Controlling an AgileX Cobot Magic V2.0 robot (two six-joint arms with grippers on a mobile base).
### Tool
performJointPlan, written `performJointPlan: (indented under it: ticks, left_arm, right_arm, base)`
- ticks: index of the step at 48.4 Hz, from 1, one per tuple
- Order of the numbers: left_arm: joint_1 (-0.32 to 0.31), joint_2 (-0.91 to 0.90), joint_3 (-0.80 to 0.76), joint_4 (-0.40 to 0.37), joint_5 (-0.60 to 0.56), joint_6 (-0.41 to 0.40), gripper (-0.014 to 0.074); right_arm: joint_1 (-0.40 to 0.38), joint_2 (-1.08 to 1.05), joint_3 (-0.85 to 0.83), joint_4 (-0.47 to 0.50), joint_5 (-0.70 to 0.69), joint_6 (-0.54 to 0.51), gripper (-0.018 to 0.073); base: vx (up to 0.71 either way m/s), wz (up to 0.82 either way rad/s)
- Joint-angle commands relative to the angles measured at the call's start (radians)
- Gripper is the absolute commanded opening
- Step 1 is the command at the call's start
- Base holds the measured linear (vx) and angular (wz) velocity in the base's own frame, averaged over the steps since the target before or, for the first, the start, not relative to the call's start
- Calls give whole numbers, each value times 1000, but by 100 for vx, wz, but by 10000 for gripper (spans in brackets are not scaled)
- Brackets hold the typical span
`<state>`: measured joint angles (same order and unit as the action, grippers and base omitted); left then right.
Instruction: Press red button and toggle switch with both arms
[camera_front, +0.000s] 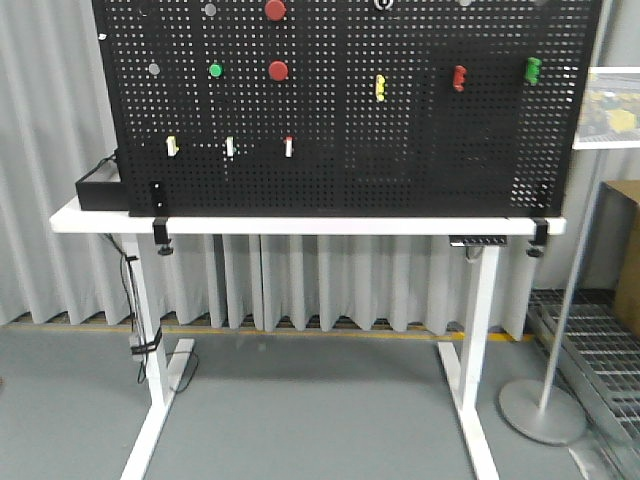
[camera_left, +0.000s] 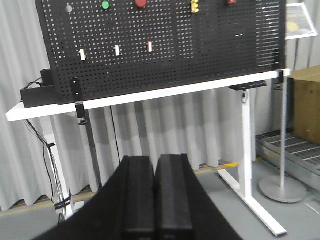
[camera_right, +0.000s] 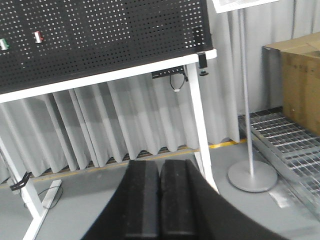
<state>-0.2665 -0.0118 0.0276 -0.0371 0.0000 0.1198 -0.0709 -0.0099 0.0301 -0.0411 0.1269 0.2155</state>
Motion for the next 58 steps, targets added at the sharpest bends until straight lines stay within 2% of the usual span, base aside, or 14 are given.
performJointPlan:
  ticks: [1, 58]
  left_arm:
    - [1, -16, 34, -3, -79, -8, 2]
    - [1, -16, 34, -3, -79, -8, 2]
  right_arm:
    - [-5, -13, 12, -4, -86, -7, -3]
    - [-5, -13, 12, -4, -86, -7, -3]
  base:
    - [48, 4]
    - [43, 0]
